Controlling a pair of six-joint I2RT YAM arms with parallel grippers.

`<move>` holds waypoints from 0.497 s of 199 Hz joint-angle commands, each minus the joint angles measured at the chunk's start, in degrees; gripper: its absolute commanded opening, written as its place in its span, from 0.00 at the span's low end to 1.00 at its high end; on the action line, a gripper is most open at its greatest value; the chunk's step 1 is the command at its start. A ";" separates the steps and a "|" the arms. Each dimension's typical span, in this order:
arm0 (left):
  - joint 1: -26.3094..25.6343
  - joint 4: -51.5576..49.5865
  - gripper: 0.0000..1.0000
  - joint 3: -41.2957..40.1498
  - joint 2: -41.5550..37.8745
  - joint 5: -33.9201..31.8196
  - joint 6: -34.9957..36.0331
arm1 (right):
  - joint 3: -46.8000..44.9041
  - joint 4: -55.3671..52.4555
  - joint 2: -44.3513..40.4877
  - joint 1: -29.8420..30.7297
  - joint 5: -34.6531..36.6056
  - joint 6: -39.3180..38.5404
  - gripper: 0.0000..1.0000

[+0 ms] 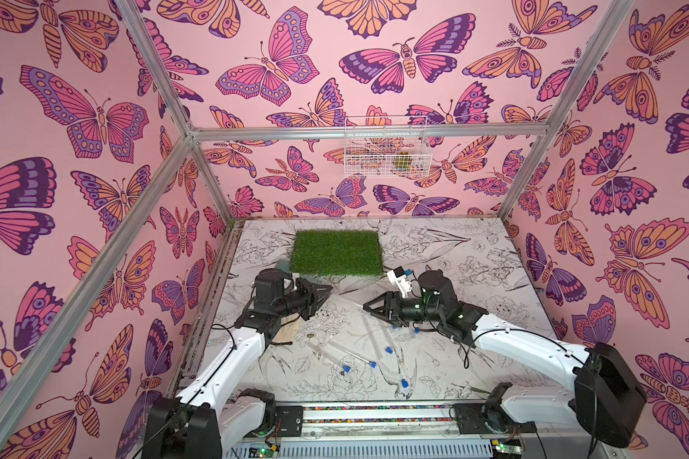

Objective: Remove stoppers from test tubes
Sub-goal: Open the stopper on the test tube.

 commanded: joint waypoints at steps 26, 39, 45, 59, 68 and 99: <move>0.40 4.16 0.05 -3.53 -1.70 -0.37 -3.40 | 1.23 3.27 0.50 0.64 -1.20 1.30 0.43; 0.37 4.21 0.04 -3.91 -2.05 -0.50 -3.55 | 1.23 3.36 0.41 0.76 -1.13 1.48 0.40; 0.38 4.21 0.05 -4.02 -2.23 -0.61 -3.66 | 1.14 3.53 0.38 0.90 -1.22 1.46 0.40; 0.43 4.27 0.04 -4.20 -2.58 -0.81 -3.83 | 1.05 3.63 0.27 1.11 -1.22 1.56 0.39; 0.52 4.23 0.04 -4.20 -2.69 -0.81 -3.92 | 0.96 3.63 0.21 1.22 -1.17 1.57 0.40; 0.50 4.21 0.04 -4.18 -3.02 -0.63 -4.19 | 0.22 3.78 -0.51 1.47 -0.50 1.53 0.43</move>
